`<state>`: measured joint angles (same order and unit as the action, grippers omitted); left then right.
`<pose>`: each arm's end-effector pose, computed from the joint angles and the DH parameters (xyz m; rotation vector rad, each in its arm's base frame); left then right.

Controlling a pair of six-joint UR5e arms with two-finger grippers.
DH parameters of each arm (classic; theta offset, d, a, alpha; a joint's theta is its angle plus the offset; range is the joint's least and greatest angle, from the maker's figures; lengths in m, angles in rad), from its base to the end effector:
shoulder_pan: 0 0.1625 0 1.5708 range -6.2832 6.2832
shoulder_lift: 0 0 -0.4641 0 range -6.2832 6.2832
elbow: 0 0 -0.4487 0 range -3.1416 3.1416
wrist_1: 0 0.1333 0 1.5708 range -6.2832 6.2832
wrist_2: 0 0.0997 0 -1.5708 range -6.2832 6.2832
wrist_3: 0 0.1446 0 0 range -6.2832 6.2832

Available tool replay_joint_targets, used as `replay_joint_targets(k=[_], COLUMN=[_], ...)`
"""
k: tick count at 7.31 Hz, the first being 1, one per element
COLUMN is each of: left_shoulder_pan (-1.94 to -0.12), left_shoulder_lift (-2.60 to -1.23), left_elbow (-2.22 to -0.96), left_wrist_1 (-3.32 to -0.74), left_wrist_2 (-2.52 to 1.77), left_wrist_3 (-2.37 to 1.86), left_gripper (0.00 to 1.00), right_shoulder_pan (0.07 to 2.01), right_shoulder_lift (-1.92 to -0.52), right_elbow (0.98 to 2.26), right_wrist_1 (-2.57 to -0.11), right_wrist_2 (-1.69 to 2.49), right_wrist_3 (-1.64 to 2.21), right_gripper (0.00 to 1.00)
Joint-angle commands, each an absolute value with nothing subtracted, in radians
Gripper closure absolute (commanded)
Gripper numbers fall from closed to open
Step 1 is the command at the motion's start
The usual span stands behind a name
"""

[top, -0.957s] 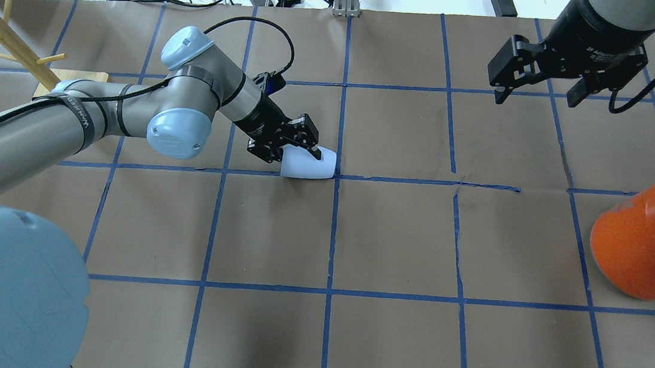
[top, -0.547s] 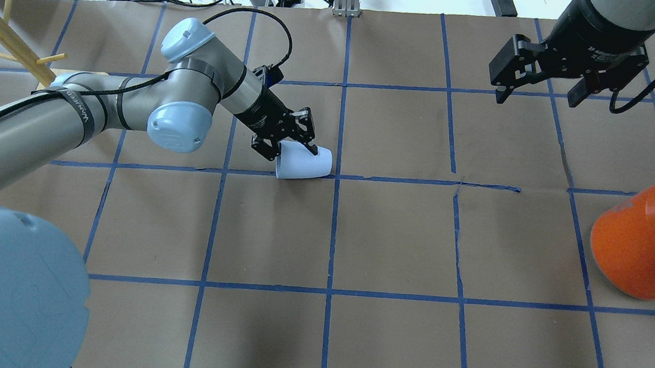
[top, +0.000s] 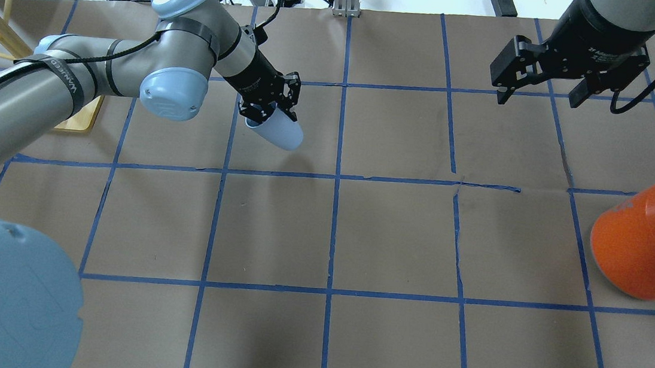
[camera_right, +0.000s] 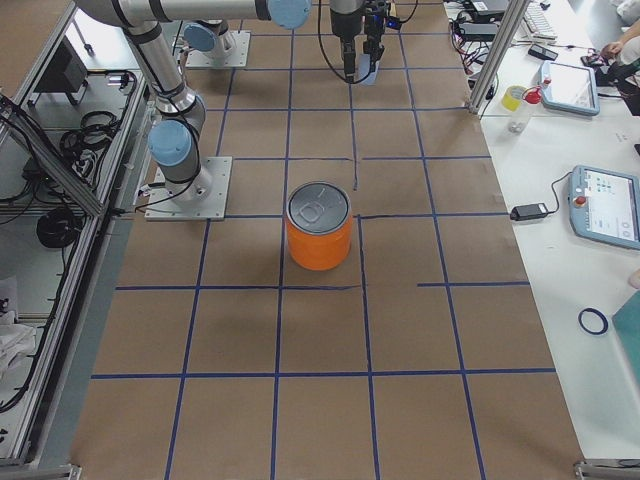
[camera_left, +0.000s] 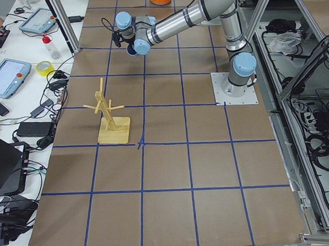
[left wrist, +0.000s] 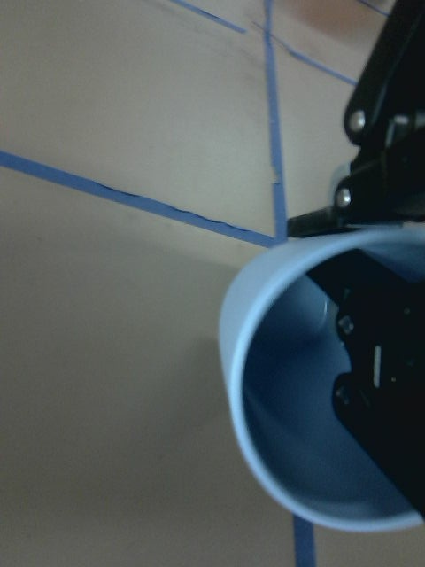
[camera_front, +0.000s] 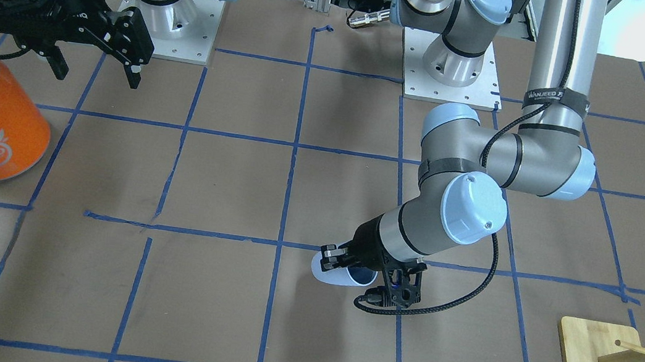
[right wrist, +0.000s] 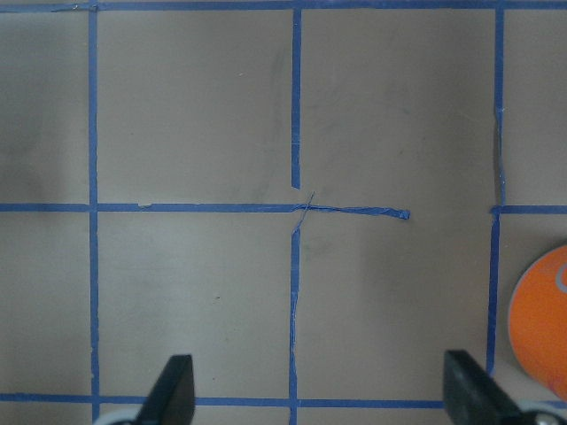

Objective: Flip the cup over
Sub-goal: 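Lift the cup with the left gripper and rotate it upright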

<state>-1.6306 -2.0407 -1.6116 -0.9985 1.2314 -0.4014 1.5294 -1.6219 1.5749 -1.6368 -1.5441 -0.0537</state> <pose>-0.2235 -0.6974 0.2270 0.4609 -2.7590 -0.0257 0.1147 -0.5451 0.5147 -0.0215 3.1152 -0.1780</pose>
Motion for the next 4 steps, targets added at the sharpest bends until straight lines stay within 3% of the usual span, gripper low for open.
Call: replay_joint_targets(k=[1, 4], left_shoulder_pan=[-1.631, -1.606], left_shoulder_lift=[-2.031, -2.065], left_elbow=[-1.542, -1.548], left_wrist_1=[-1.003, -0.912], left_wrist_2=[1.526, 1.653], left_wrist_3=[-0.255, -0.072], left_gripper=[1.0, 1.0], right_shoulder_pan=[1.529, 1.529], right_shoulder_lift=[-1.621, -1.623], right_elbow=[1.575, 1.575], right_wrist_1=[-1.635, -1.629], right_wrist_2=[-1.548, -1.545], right_wrist_3=[-0.054, -0.055], right_gripper=[0.0, 0.0])
